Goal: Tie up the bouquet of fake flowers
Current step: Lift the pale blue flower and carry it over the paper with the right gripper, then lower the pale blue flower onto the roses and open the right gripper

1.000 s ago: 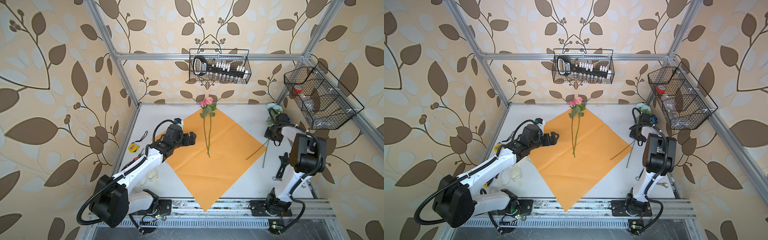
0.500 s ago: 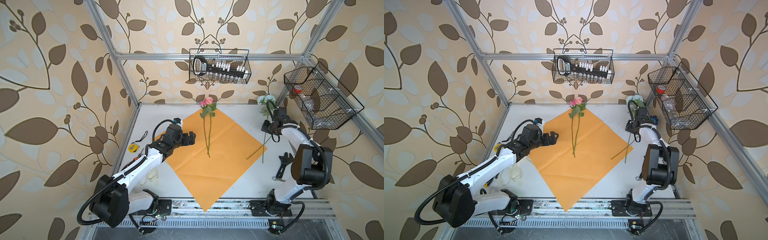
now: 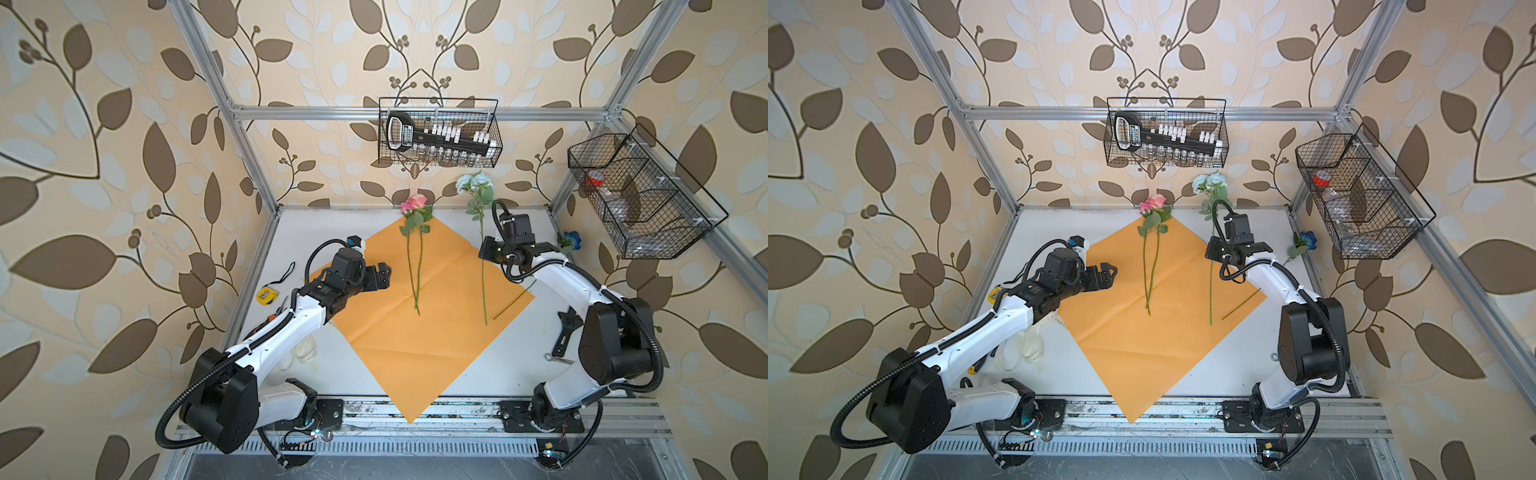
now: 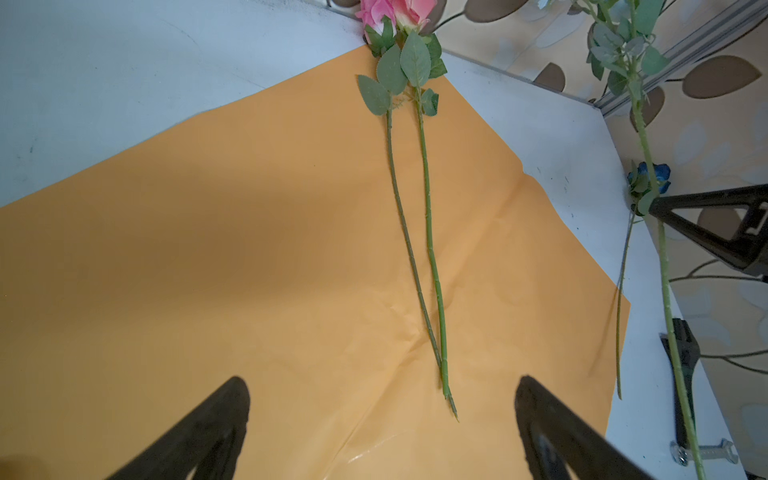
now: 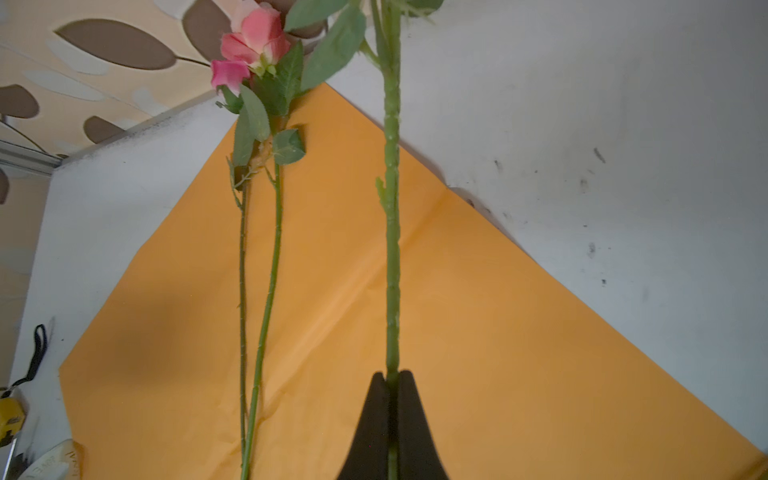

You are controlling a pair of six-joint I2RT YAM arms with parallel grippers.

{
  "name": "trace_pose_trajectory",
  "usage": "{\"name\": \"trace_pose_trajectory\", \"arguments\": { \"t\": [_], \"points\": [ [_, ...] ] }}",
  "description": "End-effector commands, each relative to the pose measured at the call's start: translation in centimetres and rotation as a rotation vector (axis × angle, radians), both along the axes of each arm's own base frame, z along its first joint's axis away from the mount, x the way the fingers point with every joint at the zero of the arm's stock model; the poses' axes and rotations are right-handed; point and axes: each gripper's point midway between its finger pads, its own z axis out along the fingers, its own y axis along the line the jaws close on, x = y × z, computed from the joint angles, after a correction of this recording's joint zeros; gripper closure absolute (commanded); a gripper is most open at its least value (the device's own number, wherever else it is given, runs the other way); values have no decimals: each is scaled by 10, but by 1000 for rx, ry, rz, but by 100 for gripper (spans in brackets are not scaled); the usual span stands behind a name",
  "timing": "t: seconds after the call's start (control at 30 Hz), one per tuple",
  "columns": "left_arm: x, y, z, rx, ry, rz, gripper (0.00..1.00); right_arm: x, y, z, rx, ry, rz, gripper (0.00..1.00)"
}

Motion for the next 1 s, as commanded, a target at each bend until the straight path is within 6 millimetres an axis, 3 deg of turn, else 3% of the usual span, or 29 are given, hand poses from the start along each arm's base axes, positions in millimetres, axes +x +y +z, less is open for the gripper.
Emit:
{"name": "trace_pose_trajectory", "arguments": {
  "t": [0.0,0.3,0.67,0.83,0.97],
  "points": [
    [6,4,2,-12,-18,27,1,10,21,-5,57,-20,1,100],
    [9,3,2,-13,-17,21,1,29,78,-20,88,-7,75,100],
    [9,1,0,-19,-11,15,1,60,126,-33,126,4,98,100],
    [9,3,-1,-12,-11,21,1,63,158,-47,147,33,152,100],
    [8,4,-1,-13,-9,23,1,53,182,-62,146,69,198,100]
  ]
}}
